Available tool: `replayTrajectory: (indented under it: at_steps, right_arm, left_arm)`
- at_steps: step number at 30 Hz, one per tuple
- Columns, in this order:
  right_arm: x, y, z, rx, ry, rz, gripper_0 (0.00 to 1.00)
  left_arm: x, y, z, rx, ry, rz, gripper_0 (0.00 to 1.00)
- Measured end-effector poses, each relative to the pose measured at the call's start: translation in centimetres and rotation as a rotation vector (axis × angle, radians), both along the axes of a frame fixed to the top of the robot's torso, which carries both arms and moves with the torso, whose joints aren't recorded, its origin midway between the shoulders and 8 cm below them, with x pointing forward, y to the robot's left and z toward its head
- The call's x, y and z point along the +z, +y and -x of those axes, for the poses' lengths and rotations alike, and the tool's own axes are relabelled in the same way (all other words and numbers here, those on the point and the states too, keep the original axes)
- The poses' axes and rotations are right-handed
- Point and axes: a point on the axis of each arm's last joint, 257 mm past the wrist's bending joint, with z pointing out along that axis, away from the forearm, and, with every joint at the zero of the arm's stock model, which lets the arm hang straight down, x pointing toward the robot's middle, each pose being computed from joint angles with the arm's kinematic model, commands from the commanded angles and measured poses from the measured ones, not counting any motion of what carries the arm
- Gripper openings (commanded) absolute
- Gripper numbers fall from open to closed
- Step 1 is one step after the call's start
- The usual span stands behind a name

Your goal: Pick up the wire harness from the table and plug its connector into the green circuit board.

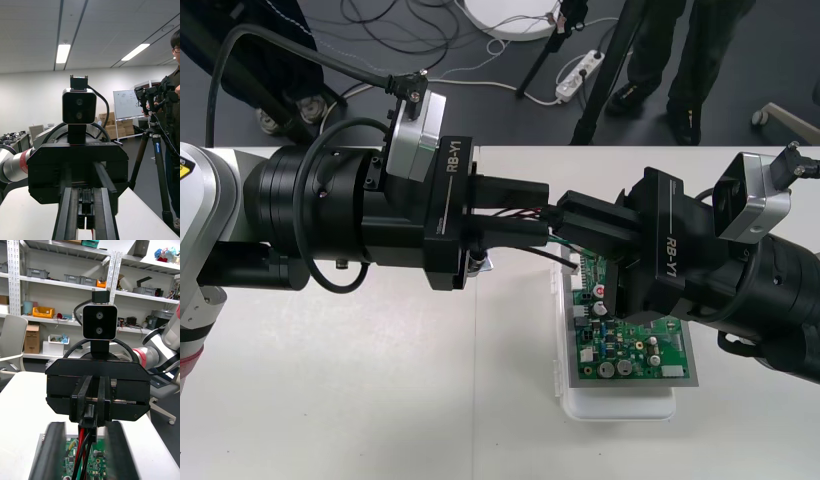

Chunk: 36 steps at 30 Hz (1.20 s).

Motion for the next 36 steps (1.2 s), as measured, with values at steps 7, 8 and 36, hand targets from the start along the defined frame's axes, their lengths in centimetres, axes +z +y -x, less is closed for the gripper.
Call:
replayTrajectory:
  at_steps: [7, 8, 36]
  right_arm:
    - [0.01, -0.03, -0.2, -0.007, 0.003, -0.001, 0.0]
    - [0.01, -0.03, -0.2, -0.007, 0.003, -0.001, 0.0]
    - [0.09, -0.07, -0.24, -0.007, 0.006, -0.004, 0.0]
  left_arm:
    - [-0.04, 0.01, -0.04, 0.0, 0.001, -0.001, 0.0]
    - [-0.04, 0.01, -0.04, 0.0, 0.001, -0.001, 0.0]
    - [-0.03, 0.01, -0.06, 0.001, 0.002, 0.0, 0.0]
